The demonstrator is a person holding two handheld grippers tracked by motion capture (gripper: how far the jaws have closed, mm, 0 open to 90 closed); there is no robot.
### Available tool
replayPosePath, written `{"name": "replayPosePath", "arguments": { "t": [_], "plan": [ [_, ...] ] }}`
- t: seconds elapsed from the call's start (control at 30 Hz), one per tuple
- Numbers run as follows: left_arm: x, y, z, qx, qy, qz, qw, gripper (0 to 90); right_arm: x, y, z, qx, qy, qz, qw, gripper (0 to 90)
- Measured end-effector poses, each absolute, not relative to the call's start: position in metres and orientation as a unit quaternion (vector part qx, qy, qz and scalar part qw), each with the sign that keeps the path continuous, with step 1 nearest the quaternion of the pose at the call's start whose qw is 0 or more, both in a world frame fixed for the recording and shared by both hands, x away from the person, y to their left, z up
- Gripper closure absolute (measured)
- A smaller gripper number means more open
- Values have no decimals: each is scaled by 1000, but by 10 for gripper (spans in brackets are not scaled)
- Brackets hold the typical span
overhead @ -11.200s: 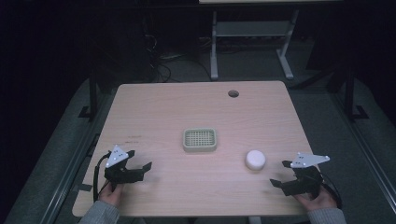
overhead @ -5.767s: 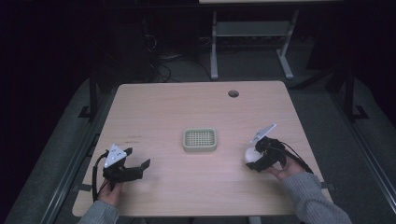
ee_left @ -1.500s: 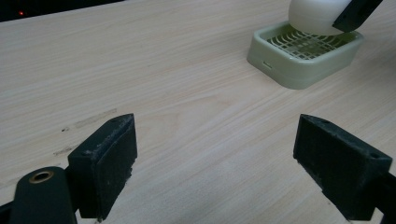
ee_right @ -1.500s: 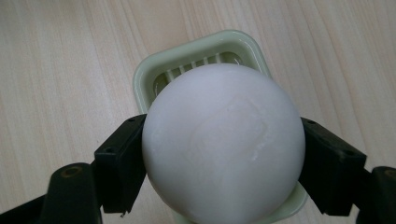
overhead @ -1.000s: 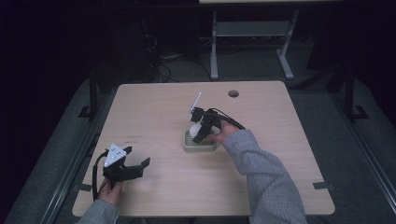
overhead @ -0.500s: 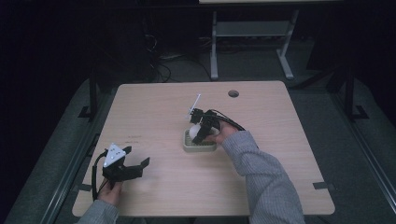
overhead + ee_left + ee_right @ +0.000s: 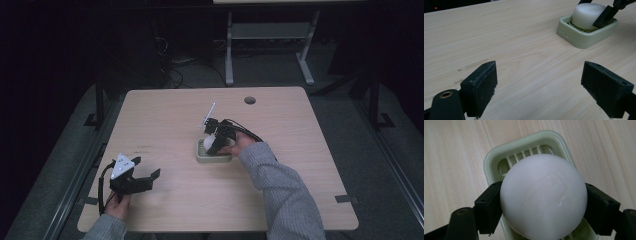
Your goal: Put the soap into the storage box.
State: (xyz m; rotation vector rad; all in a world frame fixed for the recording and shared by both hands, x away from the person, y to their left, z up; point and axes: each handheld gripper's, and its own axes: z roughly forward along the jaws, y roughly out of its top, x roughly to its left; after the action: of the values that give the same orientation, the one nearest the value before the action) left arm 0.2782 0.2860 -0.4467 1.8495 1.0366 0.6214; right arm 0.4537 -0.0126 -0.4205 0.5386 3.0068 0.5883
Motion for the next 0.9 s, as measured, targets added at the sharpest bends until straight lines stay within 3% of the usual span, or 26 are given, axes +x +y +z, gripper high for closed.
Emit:
{"name": "replayPosePath", "arguments": {
  "t": [0.9],
  "plan": [
    [278, 286, -446, 752, 416, 252, 445, 132, 452, -13, -421, 171, 966, 192, 20, 230]
  ]
}}
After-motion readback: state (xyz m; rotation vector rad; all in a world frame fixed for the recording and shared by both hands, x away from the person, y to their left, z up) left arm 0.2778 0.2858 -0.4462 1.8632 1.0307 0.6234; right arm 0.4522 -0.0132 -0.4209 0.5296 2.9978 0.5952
